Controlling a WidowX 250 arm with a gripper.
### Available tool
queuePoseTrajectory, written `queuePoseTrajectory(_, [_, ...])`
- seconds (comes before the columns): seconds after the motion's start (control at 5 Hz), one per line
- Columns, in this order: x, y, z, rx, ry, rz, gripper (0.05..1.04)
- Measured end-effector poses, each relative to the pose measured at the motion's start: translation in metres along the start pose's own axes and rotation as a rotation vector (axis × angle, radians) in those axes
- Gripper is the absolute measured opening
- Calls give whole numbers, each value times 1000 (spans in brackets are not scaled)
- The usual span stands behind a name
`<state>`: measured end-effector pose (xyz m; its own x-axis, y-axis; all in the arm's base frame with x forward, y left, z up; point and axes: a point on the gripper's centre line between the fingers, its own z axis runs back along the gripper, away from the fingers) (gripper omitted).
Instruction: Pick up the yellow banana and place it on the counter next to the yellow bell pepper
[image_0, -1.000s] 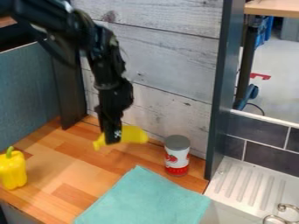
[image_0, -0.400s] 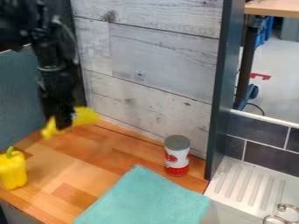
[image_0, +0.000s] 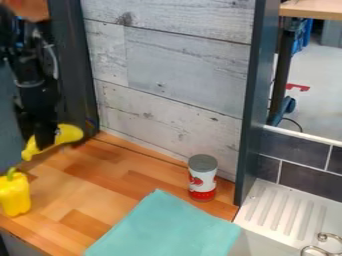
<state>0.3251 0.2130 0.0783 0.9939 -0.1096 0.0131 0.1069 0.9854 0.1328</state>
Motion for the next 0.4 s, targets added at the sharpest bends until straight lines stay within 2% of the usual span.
queuePoseTrajectory(0.2, [3, 8, -23, -14, 51, 16, 547])
queuePoseTrajectory(0.4, [-1, 25, -40, -33, 60, 65, 547])
